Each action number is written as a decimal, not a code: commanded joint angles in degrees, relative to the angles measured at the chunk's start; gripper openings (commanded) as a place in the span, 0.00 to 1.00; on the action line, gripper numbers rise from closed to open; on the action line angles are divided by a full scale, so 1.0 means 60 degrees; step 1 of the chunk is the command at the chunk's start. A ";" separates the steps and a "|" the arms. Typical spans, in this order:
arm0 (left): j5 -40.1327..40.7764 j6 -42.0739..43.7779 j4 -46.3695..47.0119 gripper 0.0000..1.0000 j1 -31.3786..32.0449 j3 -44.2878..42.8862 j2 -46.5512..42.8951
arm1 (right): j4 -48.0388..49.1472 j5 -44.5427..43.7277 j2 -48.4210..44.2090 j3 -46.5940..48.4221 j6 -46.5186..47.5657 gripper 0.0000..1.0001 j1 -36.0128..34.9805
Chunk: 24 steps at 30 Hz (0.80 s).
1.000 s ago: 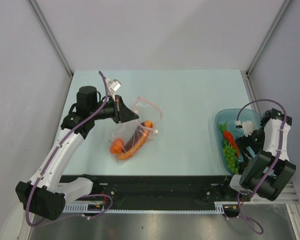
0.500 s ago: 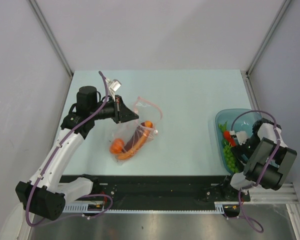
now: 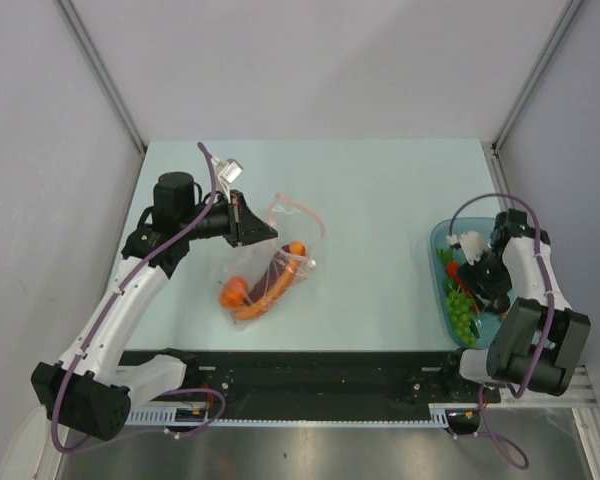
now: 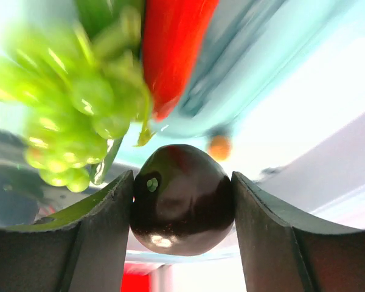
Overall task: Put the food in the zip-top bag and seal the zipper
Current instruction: Pick up the fake fruit from the bin, then place the fake fruit in the zipper food storage bag.
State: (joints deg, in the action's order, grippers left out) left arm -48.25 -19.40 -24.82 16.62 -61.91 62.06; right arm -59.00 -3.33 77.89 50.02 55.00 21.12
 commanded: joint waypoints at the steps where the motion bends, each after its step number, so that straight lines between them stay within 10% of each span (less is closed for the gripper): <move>1: -0.0206 0.0303 0.0123 0.00 -0.0046 -0.0184 0.0012 | 0.0033 0.0877 -0.0516 0.1782 -0.1281 0.49 -0.1672; 15: 0.0073 0.0450 0.0093 0.00 -0.0075 -0.0184 -0.0031 | -0.0959 0.4418 0.4507 1.1707 -0.5035 0.45 -0.5409; 24: 0.0029 0.0435 0.0108 0.00 -0.0192 -0.0141 0.0027 | -0.0114 0.8200 0.3719 1.0797 -0.6471 0.48 -0.7738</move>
State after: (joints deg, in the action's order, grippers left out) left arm -47.94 -17.96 -24.99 16.21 -61.91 62.67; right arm -60.97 33.45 104.77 118.06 21.89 -20.51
